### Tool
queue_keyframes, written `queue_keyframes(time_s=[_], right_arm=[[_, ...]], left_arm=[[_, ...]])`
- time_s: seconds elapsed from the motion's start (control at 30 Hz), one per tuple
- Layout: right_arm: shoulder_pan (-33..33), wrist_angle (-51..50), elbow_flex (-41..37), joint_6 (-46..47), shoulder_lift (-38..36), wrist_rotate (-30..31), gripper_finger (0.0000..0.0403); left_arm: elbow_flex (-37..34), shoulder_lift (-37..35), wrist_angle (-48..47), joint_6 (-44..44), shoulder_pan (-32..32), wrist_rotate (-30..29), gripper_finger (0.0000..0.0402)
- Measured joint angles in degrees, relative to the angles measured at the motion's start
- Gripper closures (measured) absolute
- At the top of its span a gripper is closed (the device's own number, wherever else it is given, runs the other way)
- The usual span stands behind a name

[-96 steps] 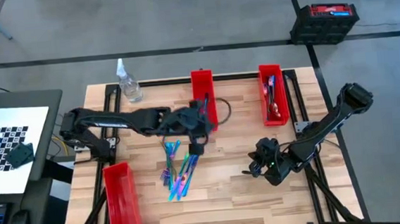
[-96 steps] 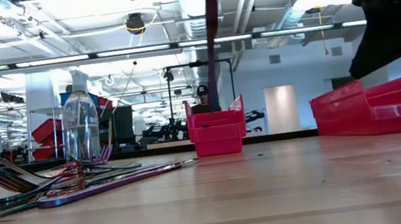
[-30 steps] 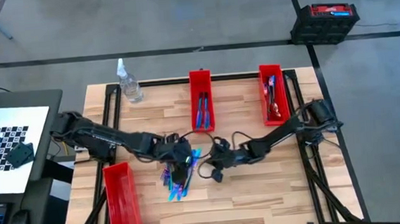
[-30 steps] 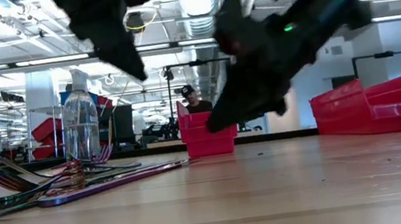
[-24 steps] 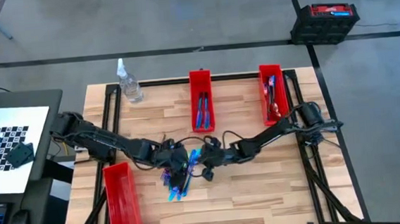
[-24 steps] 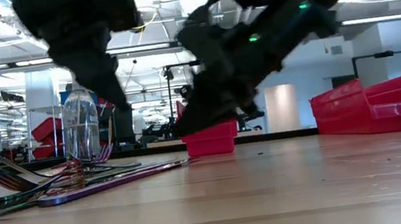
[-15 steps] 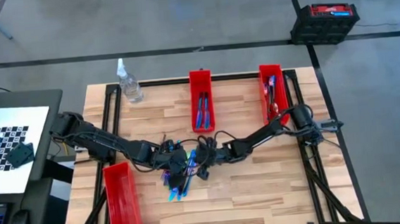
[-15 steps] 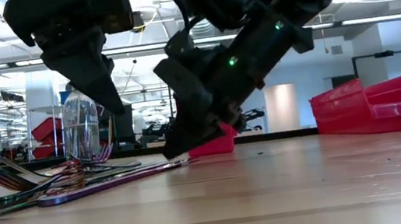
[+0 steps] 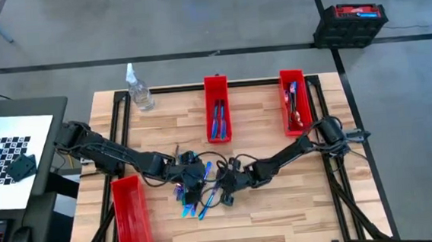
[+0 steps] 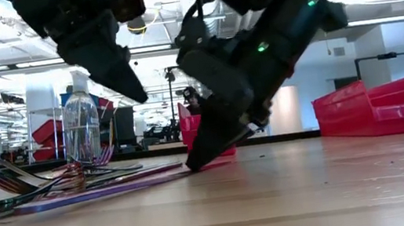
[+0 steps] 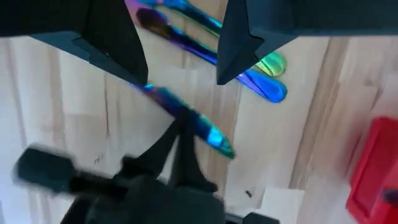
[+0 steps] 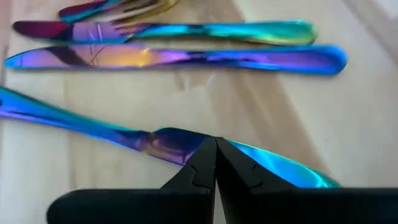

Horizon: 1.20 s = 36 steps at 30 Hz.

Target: Sort silverware

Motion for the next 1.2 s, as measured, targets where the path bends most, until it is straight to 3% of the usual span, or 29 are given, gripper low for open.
queue_keyframes(time_s=[0.23,0.43,0.93,1.2], right_arm=[[2.1,-0.3,-4.3,6.8,-3.7,1.9,0.0403],[1.5,-1.6,-9.0,9.0,-8.5,3.7,0.0403],[-3.7,-1.1,-9.4,5.9,-8.9,5.1,0.0403],[-4.8,1.7,-9.5,3.8,-8.8,5.0,0.0403]], left_arm=[[-0.1,8.8,1.8,8.7,-0.3,2.9,0.0222],[0.0,14.6,13.0,11.7,-1.1,8.0,0.0222],[0.1,21.2,24.0,15.9,-0.5,9.6,0.0222],[-0.1,21.8,31.7,16.2,0.6,6.6,0.0222]])
